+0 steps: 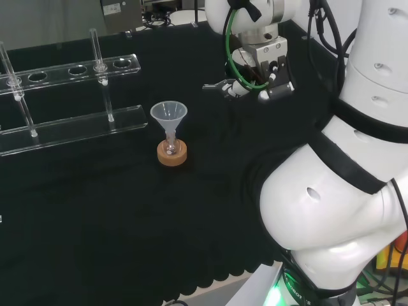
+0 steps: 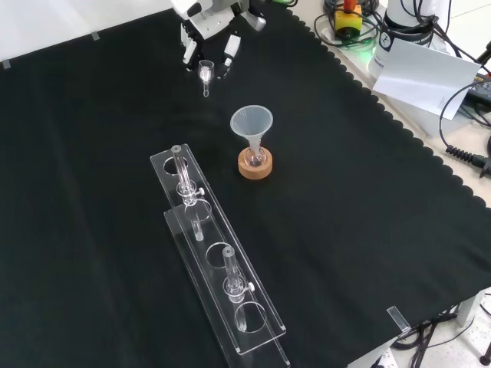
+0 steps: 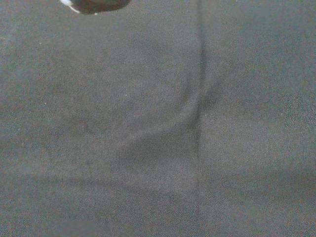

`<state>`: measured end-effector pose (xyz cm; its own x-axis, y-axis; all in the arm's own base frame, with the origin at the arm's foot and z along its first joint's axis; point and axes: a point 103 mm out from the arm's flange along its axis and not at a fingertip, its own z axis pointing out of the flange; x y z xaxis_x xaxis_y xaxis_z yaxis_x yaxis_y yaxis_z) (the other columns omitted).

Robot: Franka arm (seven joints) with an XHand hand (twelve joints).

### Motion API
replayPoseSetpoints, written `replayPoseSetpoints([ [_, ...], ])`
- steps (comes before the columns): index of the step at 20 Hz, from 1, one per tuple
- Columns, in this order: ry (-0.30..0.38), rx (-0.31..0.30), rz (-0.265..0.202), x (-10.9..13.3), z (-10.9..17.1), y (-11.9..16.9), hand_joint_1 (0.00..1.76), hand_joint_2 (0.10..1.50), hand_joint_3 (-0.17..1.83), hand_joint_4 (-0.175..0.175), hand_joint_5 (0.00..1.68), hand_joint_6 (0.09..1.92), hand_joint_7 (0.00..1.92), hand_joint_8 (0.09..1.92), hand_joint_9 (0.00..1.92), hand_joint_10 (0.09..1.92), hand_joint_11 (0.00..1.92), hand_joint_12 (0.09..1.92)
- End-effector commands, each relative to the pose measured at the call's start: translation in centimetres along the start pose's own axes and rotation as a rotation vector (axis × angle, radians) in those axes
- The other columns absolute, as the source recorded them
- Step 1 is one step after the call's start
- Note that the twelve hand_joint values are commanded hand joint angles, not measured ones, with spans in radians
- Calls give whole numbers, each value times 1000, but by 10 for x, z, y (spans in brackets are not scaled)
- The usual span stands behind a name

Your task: Pour all the NaCl from the weighing funnel into the round-bottom flask.

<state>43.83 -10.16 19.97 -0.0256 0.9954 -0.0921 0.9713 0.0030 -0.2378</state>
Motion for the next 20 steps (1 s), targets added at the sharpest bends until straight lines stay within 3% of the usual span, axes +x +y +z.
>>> replayPoseSetpoints([
  [1, -1, -38, -3, 9, -22, -17, 1027, 1088, 28, 175, 1009, 976, 1252, 392, 1426, 87, 1182, 840],
  [9, -5, -56, -18, 18, -37, -27, 1029, 1086, 27, 175, 1015, 968, 1252, 391, 1427, 87, 1185, 839],
  [20, -77, 12, -68, 53, -42, -35, 1033, 1082, 25, 175, 1025, 954, 1251, 388, 1428, 87, 1187, 836],
])
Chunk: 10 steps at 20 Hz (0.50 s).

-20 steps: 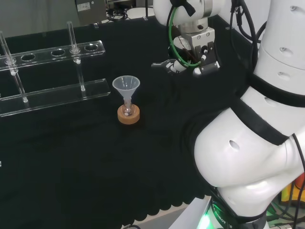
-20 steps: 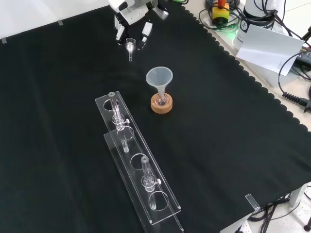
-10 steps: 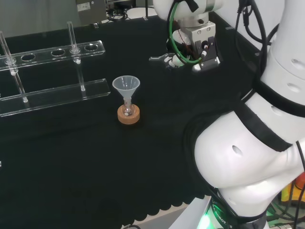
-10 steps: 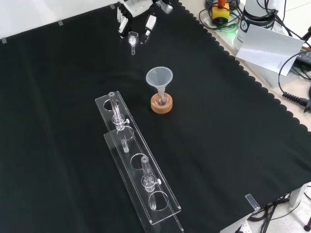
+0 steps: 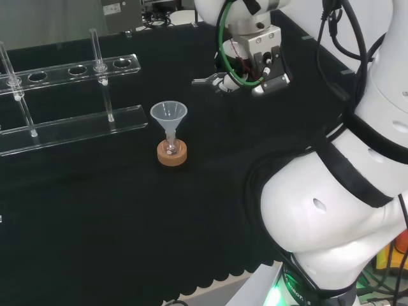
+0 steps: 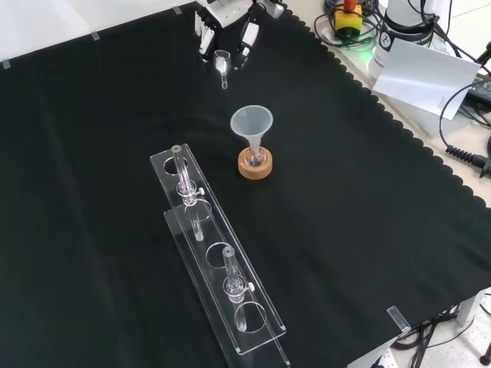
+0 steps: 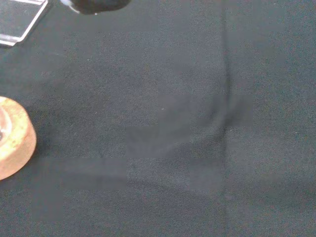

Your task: Pour all the NaCl from the weighing funnel into the round-bottom flask.

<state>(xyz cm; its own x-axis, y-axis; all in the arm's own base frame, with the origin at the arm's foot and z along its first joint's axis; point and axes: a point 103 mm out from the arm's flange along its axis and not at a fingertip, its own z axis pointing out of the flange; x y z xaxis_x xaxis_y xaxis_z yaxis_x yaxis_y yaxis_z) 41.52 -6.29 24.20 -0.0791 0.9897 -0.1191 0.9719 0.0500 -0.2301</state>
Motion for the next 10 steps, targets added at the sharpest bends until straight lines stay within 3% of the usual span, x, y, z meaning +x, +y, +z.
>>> replayPoseSetpoints([
  [1, -43, 31, -28, 20, -4, -1, 1033, 1081, 25, 175, 1027, 952, 1251, 388, 1428, 87, 1187, 836],
  [10, -109, 86, -55, 37, -5, 0, 1036, 1078, 25, 175, 1034, 942, 1250, 386, 1430, 87, 1189, 834],
])
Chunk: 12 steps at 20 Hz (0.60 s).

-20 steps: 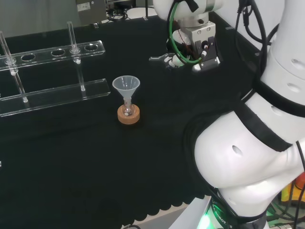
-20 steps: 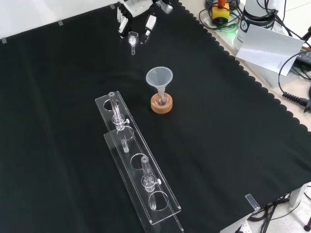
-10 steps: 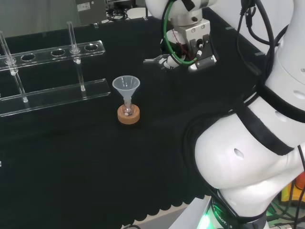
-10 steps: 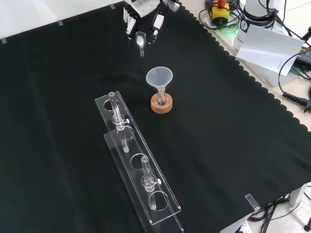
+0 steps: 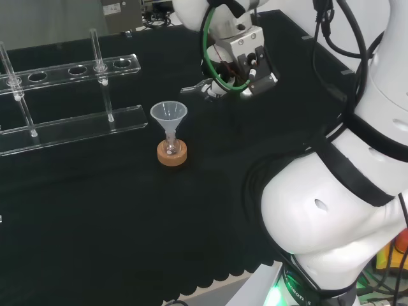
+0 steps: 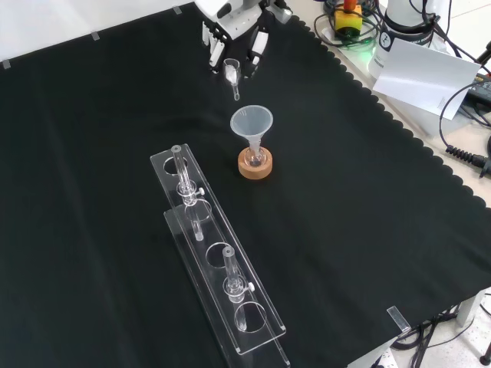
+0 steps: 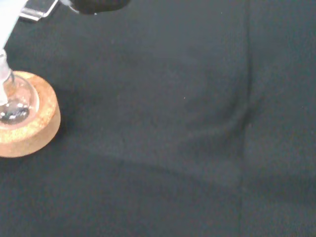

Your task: Pour all the NaCl from the weighing funnel into the round-bottom flask.

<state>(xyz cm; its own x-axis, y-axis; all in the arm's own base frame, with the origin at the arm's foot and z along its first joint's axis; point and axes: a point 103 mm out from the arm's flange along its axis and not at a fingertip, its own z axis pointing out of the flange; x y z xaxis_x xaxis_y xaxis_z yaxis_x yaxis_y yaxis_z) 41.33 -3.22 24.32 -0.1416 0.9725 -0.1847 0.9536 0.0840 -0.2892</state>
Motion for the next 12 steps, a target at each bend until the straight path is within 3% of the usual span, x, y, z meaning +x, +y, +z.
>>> replayPoseSetpoints([
  [1, -31, 36, -11, 7, 0, 1, 1036, 1078, 25, 175, 1034, 941, 1250, 386, 1433, 87, 1190, 833],
  [12, -99, 133, -44, 12, 0, 2, 1039, 1075, 25, 175, 1041, 932, 1251, 384, 1444, 87, 1192, 829],
])
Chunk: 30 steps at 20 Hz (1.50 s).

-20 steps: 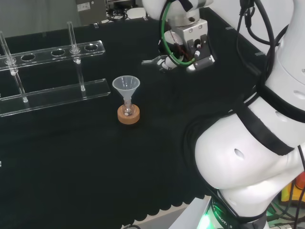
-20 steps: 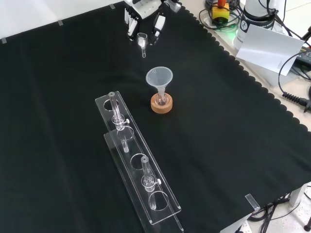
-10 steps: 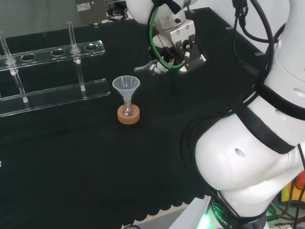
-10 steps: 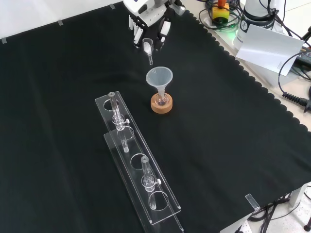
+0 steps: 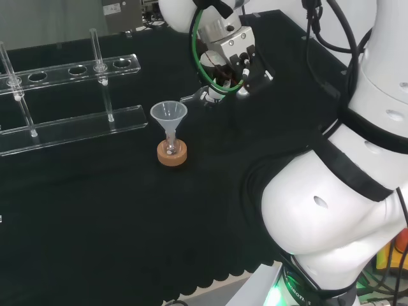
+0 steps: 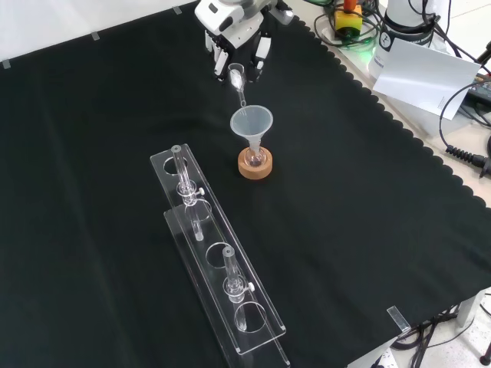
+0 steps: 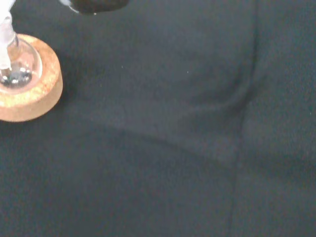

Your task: Pour all the NaCl from the weighing funnel into the round-bottom flask.

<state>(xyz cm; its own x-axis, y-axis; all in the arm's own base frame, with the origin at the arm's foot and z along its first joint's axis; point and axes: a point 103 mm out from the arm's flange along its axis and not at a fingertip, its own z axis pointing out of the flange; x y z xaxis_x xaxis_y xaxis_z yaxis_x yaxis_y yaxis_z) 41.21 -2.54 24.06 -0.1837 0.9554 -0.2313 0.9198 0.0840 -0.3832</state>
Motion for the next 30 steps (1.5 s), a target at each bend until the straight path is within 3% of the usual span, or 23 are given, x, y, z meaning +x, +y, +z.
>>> replayPoseSetpoints([
  [1, -51, 41, -20, 5, -3, 3, 1039, 1074, 25, 175, 1042, 930, 1251, 383, 1444, 87, 1192, 829],
  [20, -180, 105, -35, 8, -22, 7, 1043, 1069, 27, 175, 1052, 916, 1247, 378, 1451, 87, 1199, 820],
  [30, -222, 103, -51, 15, -36, 8, 1045, 1066, 29, 175, 1056, 909, 1245, 377, 1451, 87, 1201, 816],
])
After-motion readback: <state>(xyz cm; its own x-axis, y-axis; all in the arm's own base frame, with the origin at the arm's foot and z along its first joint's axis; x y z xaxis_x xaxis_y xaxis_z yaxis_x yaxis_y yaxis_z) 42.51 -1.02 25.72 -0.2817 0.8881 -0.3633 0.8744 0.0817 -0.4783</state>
